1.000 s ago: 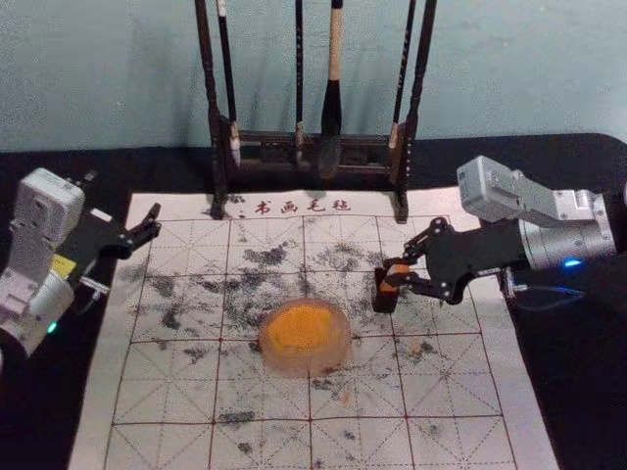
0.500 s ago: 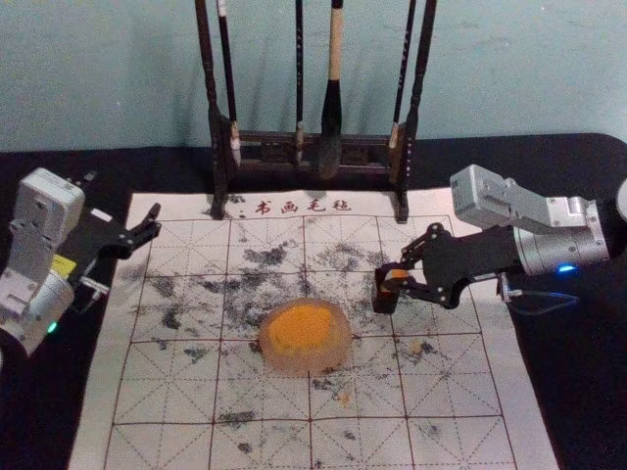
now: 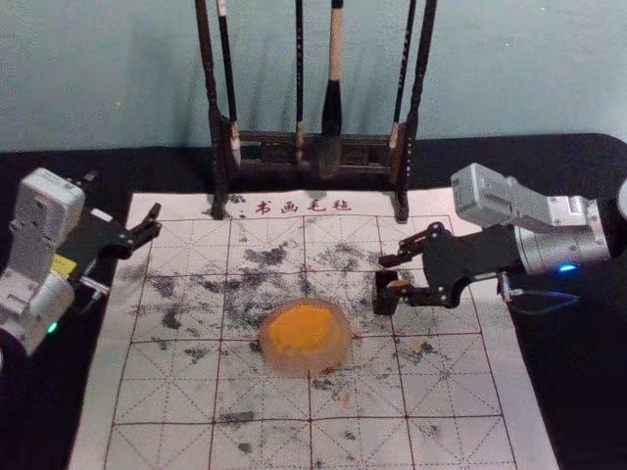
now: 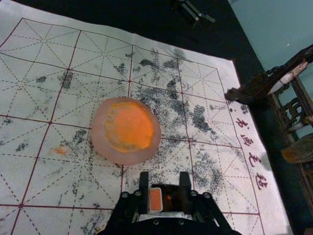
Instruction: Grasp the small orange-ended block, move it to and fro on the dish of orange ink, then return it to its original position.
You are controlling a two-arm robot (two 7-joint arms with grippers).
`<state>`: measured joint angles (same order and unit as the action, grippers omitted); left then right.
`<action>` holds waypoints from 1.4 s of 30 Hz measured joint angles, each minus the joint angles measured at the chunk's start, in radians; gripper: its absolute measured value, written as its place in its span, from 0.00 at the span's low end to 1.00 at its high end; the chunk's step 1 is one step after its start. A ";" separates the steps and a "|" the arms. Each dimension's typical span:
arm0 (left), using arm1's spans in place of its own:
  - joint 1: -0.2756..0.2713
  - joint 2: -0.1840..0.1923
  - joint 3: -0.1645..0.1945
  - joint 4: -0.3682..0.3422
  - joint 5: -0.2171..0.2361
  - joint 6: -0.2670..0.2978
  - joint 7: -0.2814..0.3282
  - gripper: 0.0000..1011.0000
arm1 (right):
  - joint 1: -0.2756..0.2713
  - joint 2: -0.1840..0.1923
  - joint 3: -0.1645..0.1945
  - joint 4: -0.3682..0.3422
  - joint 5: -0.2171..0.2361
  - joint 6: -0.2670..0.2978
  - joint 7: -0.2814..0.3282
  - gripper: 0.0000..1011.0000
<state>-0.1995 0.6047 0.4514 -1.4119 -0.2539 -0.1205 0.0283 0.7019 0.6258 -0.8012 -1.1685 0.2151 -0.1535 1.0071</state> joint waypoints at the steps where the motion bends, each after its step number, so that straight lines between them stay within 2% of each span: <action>1: 0.000 0.000 0.000 0.000 0.000 0.000 0.000 0.99 | 0.000 0.000 0.000 0.000 0.000 0.000 0.000 0.37; 6: 0.000 0.000 0.000 0.000 0.000 0.000 0.000 0.99 | 0.000 0.000 0.001 0.000 0.001 0.000 0.000 0.56; 8: 0.000 0.000 0.000 0.000 0.000 0.000 0.000 0.99 | 0.000 0.000 0.001 0.000 0.001 0.000 0.001 0.60; 12: 0.000 0.000 0.000 0.000 0.000 0.000 0.000 0.99 | 0.000 0.000 0.001 0.000 0.001 0.001 0.001 0.76; 16: 0.000 0.000 0.000 0.000 0.000 0.000 0.000 0.99 | 0.000 0.000 0.001 0.000 0.001 0.001 0.001 0.86; 19: 0.000 0.000 0.000 0.000 0.000 0.000 0.000 0.99 | 0.000 0.000 0.001 0.000 0.002 0.001 0.001 0.91; 21: 0.000 0.000 0.000 0.000 0.000 0.000 0.000 0.99 | -0.003 0.001 0.005 -0.004 0.009 0.001 0.000 0.99; 24: 0.000 0.000 0.000 0.000 0.000 0.000 0.000 0.99 | -0.021 0.002 0.028 -0.022 0.034 -0.003 -0.017 0.99; 27: 0.000 0.000 0.000 0.000 0.000 0.000 0.000 0.99 | -0.075 0.010 0.084 -0.076 0.087 -0.016 -0.084 0.99; 31: 0.000 0.000 0.000 0.000 0.000 0.000 0.000 0.99 | -0.136 0.016 0.139 -0.130 0.124 -0.022 -0.170 0.99; 32: 0.000 0.000 0.000 0.000 0.000 0.000 0.000 0.99 | -0.174 0.018 0.170 -0.161 0.140 -0.023 -0.225 0.99; 34: 0.000 0.000 0.000 0.000 0.000 0.000 0.000 0.99 | -0.216 0.018 0.199 -0.190 0.153 -0.023 -0.290 0.99; 36: 0.000 0.000 0.000 0.000 0.000 0.000 0.000 0.99 | -0.301 0.011 0.257 -0.244 0.157 -0.028 -0.434 0.99; 39: 0.000 0.000 0.000 0.000 0.000 0.000 0.000 0.99 | -0.356 -0.004 0.290 -0.263 0.165 -0.032 -0.518 0.99; 40: 0.000 0.000 0.000 0.000 0.000 0.000 0.000 0.99 | -0.387 -0.014 0.306 -0.269 0.164 -0.035 -0.567 0.99; 42: 0.000 0.000 0.000 0.000 0.000 0.000 0.000 0.99 | -0.414 -0.026 0.321 -0.272 0.165 -0.037 -0.607 0.99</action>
<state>-0.1995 0.6047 0.4514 -1.4120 -0.2539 -0.1205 0.0283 0.2884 0.5997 -0.4801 -1.4404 0.3796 -0.1907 0.4005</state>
